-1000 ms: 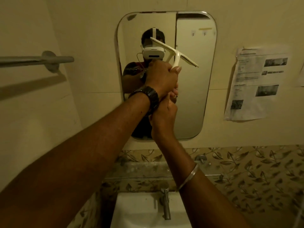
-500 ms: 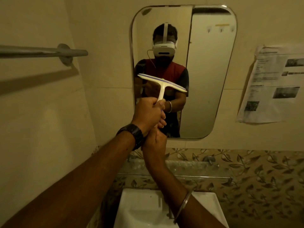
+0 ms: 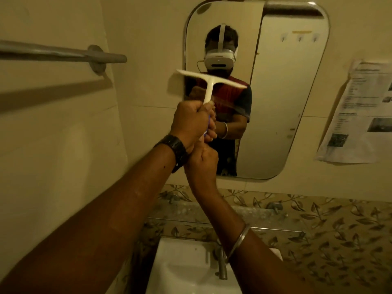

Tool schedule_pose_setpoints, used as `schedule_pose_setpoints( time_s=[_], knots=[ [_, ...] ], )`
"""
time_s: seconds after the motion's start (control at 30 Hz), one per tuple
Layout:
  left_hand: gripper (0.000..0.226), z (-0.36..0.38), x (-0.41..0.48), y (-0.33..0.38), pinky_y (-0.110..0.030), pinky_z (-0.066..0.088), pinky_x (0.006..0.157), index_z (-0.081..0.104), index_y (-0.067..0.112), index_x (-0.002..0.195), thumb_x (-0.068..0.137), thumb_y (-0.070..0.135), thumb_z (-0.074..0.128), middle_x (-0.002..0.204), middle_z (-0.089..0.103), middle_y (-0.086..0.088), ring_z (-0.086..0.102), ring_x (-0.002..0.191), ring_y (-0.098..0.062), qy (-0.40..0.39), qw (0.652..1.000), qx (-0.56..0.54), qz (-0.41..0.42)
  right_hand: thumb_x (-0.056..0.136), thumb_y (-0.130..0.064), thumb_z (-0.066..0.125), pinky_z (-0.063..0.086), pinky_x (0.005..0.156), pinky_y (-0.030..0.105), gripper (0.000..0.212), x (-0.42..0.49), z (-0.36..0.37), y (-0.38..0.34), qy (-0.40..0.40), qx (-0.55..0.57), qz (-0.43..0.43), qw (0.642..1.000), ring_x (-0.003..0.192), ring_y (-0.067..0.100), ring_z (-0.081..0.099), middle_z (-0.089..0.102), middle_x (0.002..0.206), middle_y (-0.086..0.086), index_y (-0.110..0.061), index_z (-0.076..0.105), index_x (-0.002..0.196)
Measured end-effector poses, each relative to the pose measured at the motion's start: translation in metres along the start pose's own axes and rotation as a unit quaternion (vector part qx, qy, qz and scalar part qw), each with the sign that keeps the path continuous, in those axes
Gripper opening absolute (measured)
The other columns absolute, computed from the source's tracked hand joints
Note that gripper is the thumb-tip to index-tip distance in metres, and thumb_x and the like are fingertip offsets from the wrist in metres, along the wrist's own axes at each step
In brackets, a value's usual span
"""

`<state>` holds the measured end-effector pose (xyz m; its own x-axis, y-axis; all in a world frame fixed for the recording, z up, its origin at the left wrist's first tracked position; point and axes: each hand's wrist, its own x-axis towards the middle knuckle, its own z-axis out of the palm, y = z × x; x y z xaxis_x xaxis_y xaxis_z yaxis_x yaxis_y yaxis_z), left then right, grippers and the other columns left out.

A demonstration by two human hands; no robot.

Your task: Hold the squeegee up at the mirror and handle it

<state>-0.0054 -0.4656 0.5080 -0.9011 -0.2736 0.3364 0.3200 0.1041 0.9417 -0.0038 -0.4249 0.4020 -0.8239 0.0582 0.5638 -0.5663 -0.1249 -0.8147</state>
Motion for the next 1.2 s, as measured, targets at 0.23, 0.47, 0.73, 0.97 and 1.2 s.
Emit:
schedule_pose_setpoints(
  time_s=[0.23, 0.47, 0.73, 0.97, 1.2],
  knots=[
    [0.038, -0.008, -0.035, -0.052, -0.029, 0.053, 0.047, 0.067, -0.002, 0.098, 0.107, 0.032, 0.054, 0.071, 0.065, -0.016, 0.062, 0.051, -0.025, 0.001, 0.997, -0.016, -0.076, 0.107, -0.039, 0.035, 0.036, 0.05, 0.031, 0.053, -0.05, -0.017, 0.027, -0.02, -0.066, 0.032, 0.997, 0.047, 0.01, 0.047, 0.051, 0.052, -0.006, -0.032, 0.051, 0.058],
    [0.035, 0.003, -0.013, 0.044, -0.025, 0.048, 0.044, 0.064, 0.003, 0.094, 0.108, 0.032, 0.05, 0.066, 0.062, -0.008, 0.058, 0.047, -0.018, 0.028, 0.997, -0.066, -0.017, 0.112, -0.032, 0.036, 0.045, 0.051, 0.039, 0.054, 0.011, -0.018, -0.059, -0.035, -0.046, -0.056, 0.997, 0.049, 0.018, 0.052, 0.056, 0.055, 0.0, -0.028, 0.053, 0.06],
    [0.038, 0.017, -0.011, 0.014, -0.025, 0.045, 0.045, 0.062, 0.004, 0.088, 0.109, 0.033, 0.048, 0.065, 0.059, -0.009, 0.055, 0.047, -0.019, 0.048, 0.988, -0.105, -0.105, 0.11, -0.04, 0.035, 0.052, 0.051, 0.05, 0.062, 0.006, -0.036, -0.032, -0.055, -0.142, -0.021, 0.988, 0.05, 0.027, 0.059, 0.061, 0.056, 0.009, -0.011, 0.06, 0.063],
    [0.039, 0.031, -0.053, -0.047, -0.027, 0.05, 0.047, 0.065, 0.002, 0.096, 0.109, 0.034, 0.047, 0.071, 0.062, -0.012, 0.06, 0.051, -0.02, 0.052, 0.979, -0.096, -0.171, 0.105, -0.05, 0.03, 0.047, 0.05, 0.039, 0.064, -0.045, -0.071, 0.01, -0.086, -0.177, 0.025, 0.98, 0.048, 0.016, 0.053, 0.057, 0.055, 0.001, -0.013, 0.062, 0.064],
    [0.034, 0.033, -0.033, 0.026, -0.025, 0.05, 0.05, 0.063, 0.004, 0.092, 0.109, 0.029, 0.047, 0.068, 0.061, -0.007, 0.057, 0.053, -0.017, 0.098, 0.98, -0.161, -0.058, 0.111, -0.036, 0.037, 0.046, 0.048, 0.032, 0.058, 0.019, -0.066, -0.052, -0.105, -0.207, -0.088, 0.969, 0.047, 0.015, 0.055, 0.059, 0.054, 0.002, -0.013, 0.063, 0.064]
  ],
)
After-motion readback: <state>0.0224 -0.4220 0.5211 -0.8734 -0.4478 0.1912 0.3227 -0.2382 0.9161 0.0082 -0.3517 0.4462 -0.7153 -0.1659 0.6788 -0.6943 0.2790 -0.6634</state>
